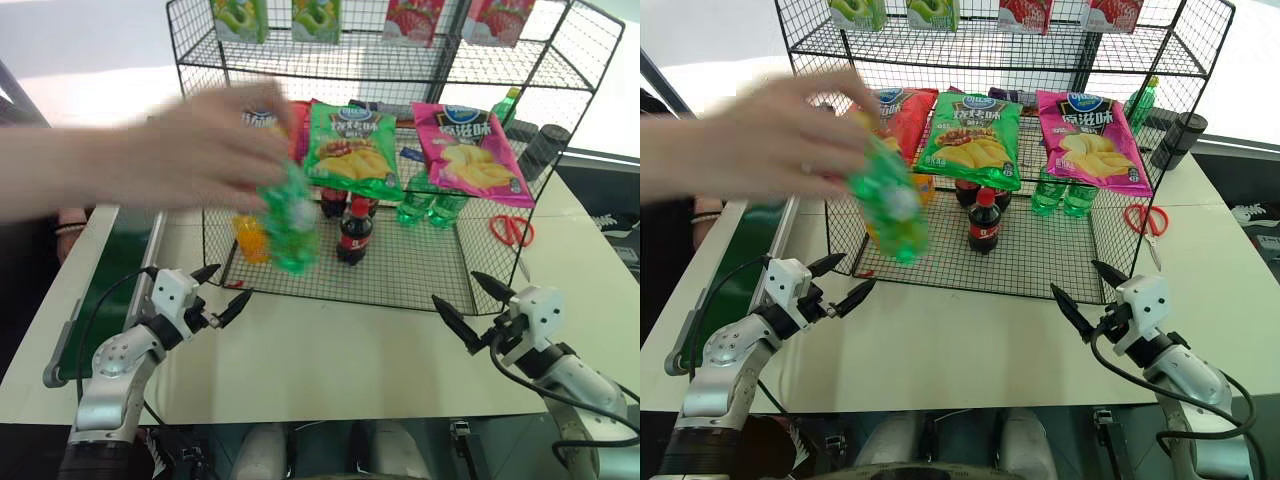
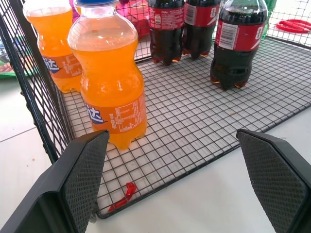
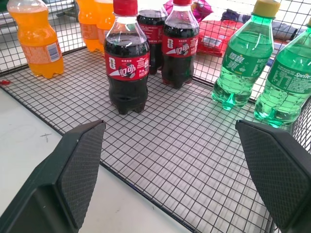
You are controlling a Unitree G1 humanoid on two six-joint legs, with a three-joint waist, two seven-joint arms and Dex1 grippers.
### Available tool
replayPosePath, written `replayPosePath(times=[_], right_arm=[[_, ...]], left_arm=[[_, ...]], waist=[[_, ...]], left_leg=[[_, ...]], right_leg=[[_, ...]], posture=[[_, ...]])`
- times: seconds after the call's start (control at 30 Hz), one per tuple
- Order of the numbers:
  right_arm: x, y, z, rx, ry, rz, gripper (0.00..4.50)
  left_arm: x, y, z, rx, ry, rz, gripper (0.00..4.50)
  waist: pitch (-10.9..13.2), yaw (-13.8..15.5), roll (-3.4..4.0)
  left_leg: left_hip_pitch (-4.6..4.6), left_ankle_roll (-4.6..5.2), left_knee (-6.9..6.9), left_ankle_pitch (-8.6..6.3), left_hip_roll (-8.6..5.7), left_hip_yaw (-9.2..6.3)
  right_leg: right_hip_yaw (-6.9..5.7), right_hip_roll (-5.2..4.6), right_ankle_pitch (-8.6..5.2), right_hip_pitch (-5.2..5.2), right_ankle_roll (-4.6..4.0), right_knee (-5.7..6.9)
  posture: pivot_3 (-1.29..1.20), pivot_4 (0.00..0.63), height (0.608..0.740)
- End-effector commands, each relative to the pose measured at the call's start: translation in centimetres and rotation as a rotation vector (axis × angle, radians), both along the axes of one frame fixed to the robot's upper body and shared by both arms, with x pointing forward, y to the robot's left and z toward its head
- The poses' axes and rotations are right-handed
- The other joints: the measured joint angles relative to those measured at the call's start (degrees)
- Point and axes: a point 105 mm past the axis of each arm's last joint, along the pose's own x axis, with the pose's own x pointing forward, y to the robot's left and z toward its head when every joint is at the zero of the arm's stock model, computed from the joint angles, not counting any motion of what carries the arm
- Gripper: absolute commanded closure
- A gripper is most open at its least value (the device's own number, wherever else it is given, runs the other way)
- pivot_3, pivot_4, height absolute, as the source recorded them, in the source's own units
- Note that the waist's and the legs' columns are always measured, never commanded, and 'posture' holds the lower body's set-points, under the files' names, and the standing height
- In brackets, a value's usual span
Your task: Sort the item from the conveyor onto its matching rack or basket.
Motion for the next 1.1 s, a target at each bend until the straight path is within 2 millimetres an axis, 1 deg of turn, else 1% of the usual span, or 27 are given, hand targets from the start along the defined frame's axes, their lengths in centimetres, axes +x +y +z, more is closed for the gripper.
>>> replayPosePath(times=[0.03, 0.13, 0.33, 0.5, 0.57, 0.63, 0.67, 0.73, 0.8, 0.87, 0.93, 1.03, 1.1], right_arm=[[0.2, 0.4, 0.9, -0.002, -0.044, 0.019, 0.04], [0.4, 0.7, 1.0, -0.002, -0.046, 0.033, 0.04], [1.0, 1.6, 1.3, 0.004, -0.053, 0.071, 0.04], [1.9, 2.4, 1.6, 0.011, -0.061, 0.118, 0.04], [2.1, 2.7, 1.7, 0.013, -0.066, 0.135, 0.04], [2.4, 3.2, 1.9, 0.016, -0.072, 0.159, 0.04], [2.4, 3.4, 2.0, 0.019, -0.074, 0.171, 0.04], [2.5, 4.3, 2.3, 0.029, -0.078, 0.205, 0.04], [2.6, 5.3, 2.6, 0.039, -0.08, 0.241, 0.04], [2.6, 6.7, 2.9, 0.059, -0.079, 0.291, 0.04], [2.5, 8.0, 3.2, 0.079, -0.073, 0.334, 0.04], [1.4, 10.6, 3.3, 0.106, -0.061, 0.431, 0.04], [0.5, 11.8, 3.2, 0.111, -0.05, 0.484, 0.04]], left_arm=[[-0.2, 0.3, 1.0, 0.007, -0.046, 0.012, 0.0], [-0.4, 0.7, 1.2, 0.006, -0.05, 0.028, 0.0], [-0.8, 2.3, 2.0, -0.024, -0.06, 0.108, 0.0], [-0.7, 6.2, 3.5, -0.115, -0.086, 0.318, 0.0], [-0.5, 8.0, 3.8, -0.151, -0.086, 0.419, 0.0], [-0.3, 10.2, 3.8, -0.187, -0.068, 0.532, 0.0], [-0.2, 10.9, 3.7, -0.2, -0.053, 0.565, 0.0], [-0.1, 12.4, 4.0, -0.206, -0.07, 0.651, 0.0], [0.1, 13.7, 3.6, -0.209, -0.045, 0.729, 0.0], [0.2, 15.0, 3.8, -0.212, -0.069, 0.815, 0.0], [0.3, 15.5, 3.9, -0.2, -0.093, 0.86, 0.0], [0.6, 15.6, 4.1, -0.197, -0.119, 0.875, 0.0], [0.7, 15.6, 4.0, -0.202, -0.132, 0.889, 0.0]], waist=[[0.0, 0.0, 0.0], [0.0, 0.0, 0.0], [0.0, 0.0, 0.0], [0.0, 0.0, -0.01], [0.0, 0.0, -0.01], [0.0, 0.0, -0.02], [0.0, 0.0, -0.06], [0.0, 0.0, -0.07], [0.0, -0.1, -0.09], [0.0, -0.1, -0.11], [-0.1, -0.1, -0.14], [-0.1, 0.0, -0.18], [-0.1, 0.0, -0.21]], left_leg=[[0.0, 0.0, 0.0, 0.0, 0.0, 0.0], [0.0, 0.0, 0.0, 0.0, 0.0, 0.0], [0.0, 0.0, 0.0, 0.0, 0.0, 0.0], [-0.01, 0.0, 0.0, 0.0, 0.0, 0.0], [0.0, 0.0, 0.0, 0.0, 0.0, -0.01], [-0.01, 0.0, 0.01, 0.0, 0.0, -0.01], [-0.01, 0.0, 0.02, 0.0, 0.0, -0.01], [0.0, 0.0, 0.01, 0.0, 0.0, -0.01], [-0.01, -0.01, 0.01, 0.0, 0.0, -0.01], [0.0, -0.01, 0.01, 0.0, 0.0, -0.01], [0.0, -0.01, 0.01, 0.01, 0.0, -0.02], [-0.01, -0.02, 0.01, 0.01, 0.01, -0.02], [-0.02, -0.03, 0.01, 0.01, 0.0, -0.03]], right_leg=[[0.0, 0.0, 0.0, 0.0, 0.0, 0.0], [0.0, 0.0, 0.0, 0.0, 0.0, 0.0], [0.0, -0.02, 0.0, -0.01, 0.0, 0.0], [0.0, -0.02, 0.0, -0.01, 0.0, 0.0], [0.0, -0.03, 0.0, -0.01, -0.01, 0.01], [-0.01, -0.02, 0.01, -0.01, 0.0, 0.0], [-0.01, -0.02, 0.01, 0.0, 0.0, 0.0], [-0.01, 0.01, 0.01, 0.0, 0.0, 0.01], [-0.01, 0.04, 0.01, 0.0, 0.0, 0.01], [-0.02, 0.05, 0.01, 0.0, 0.01, 0.01], [-0.02, 0.06, 0.01, -0.01, 0.01, 0.02], [-0.02, 0.05, 0.01, -0.01, 0.01, 0.01], [-0.03, 0.03, 0.01, -0.01, 0.01, 0.01]], posture=[[0.0, 0.15, 0.732], [0.0, 0.15, 0.732], [0.0, 0.15, 0.732], [0.0, 0.15, 0.732], [0.0, 0.15, 0.732], [0.0, 0.15, 0.732], [0.0, 0.15, 0.732], [0.0, 0.15, 0.732], [0.0, 0.15, 0.732], [0.0, 0.15, 0.732], [0.0, 0.15, 0.732], [0.0, 0.15, 0.732], [0.0, 0.15, 0.732]])
